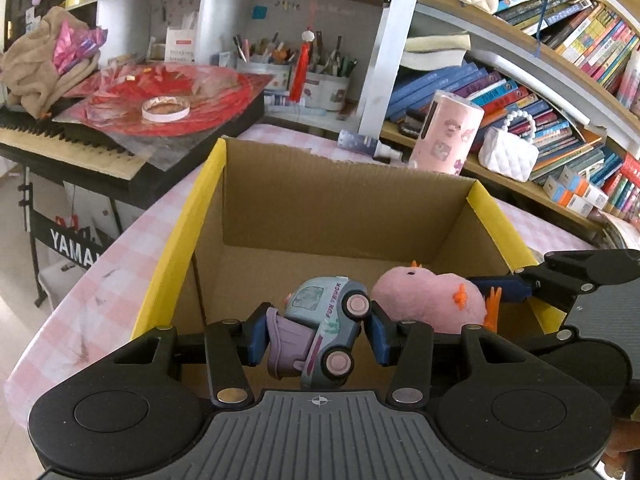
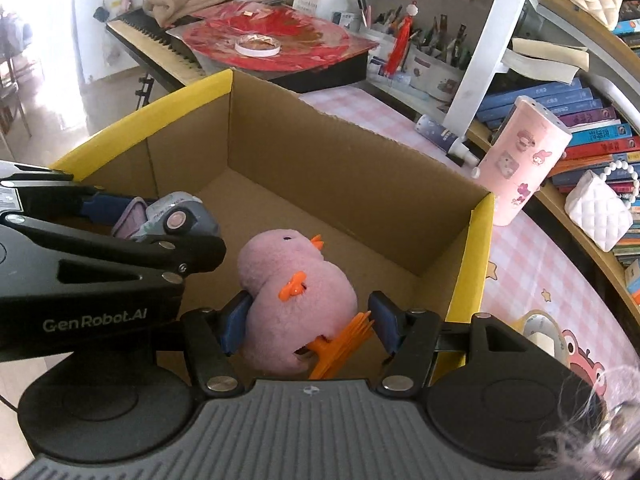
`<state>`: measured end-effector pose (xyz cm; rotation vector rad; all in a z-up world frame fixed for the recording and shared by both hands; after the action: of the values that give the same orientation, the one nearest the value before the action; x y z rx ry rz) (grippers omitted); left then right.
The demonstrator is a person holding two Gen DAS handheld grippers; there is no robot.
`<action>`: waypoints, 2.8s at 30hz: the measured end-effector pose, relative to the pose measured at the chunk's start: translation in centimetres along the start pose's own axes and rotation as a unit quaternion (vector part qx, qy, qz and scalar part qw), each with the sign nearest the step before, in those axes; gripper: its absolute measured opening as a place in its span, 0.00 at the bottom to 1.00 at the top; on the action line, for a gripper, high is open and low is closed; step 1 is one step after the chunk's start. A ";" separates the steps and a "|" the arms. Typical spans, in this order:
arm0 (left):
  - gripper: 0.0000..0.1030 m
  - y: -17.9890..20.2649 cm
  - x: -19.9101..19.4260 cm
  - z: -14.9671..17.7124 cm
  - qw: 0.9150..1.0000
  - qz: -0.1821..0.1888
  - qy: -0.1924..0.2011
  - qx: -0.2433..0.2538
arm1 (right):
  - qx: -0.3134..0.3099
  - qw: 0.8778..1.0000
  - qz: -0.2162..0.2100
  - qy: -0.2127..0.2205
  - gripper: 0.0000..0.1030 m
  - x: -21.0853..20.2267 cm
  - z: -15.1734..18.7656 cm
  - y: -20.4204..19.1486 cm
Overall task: Organize objects
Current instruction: 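Open left gripper dropping the truck while right releases the pig into the box, then withdraw both grippers from the box back toward the remaining toys, then grasp the blue plastic bag with left gripper while right grasps large pink pig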
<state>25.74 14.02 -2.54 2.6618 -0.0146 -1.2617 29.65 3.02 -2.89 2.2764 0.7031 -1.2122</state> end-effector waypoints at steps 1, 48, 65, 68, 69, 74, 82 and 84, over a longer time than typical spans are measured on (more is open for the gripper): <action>0.51 0.0 -0.3 0.0 1.000 0.002 0.005 0.001 | 0.000 1.000 0.000 0.006 0.63 -0.2 0.0 0.0; 0.95 0.9 -14.3 18.1 0.997 0.017 0.020 0.069 | 0.252 0.952 0.167 0.054 0.94 -14.9 22.5 -10.1; 0.95 7.0 -12.6 18.3 0.984 0.089 -0.008 0.157 | 0.337 0.915 0.222 0.017 0.99 -16.7 27.7 -7.0; 0.95 8.3 -12.1 18.3 0.981 0.099 -0.014 0.164 | 0.348 0.909 0.230 0.012 1.00 -16.9 28.4 -6.0; 0.95 8.8 -11.9 18.2 0.980 0.103 -0.016 0.167 | 0.352 0.906 0.233 0.010 1.00 -17.0 28.7 -5.7; 0.95 11.2 -10.9 17.9 0.976 0.115 -0.025 0.183 | 0.374 0.895 0.241 -0.005 1.00 -17.1 30.0 -3.5; 0.95 14.4 -8.7 16.7 0.976 0.117 -0.035 0.183 | 0.379 0.893 0.241 -0.018 1.00 -16.7 30.9 0.1; 0.95 15.3 -8.3 16.4 0.976 0.116 -0.035 0.182 | 0.378 0.894 0.240 -0.020 1.00 -16.4 30.9 1.1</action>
<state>9.03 -3.01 -3.56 2.7972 -0.6054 -1.3840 3.54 -20.33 -4.32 2.7582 -0.4416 -1.4147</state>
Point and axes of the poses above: each gripper's, at about its wrist camera, not at the fingertips, and x roughly the way its jaws point, y to its right, z to its underside, the point moved 2 cm from there along x, roughly the way its jaws point, and after that the axes turned 9 degrees about -y, right-handed, at the moved point
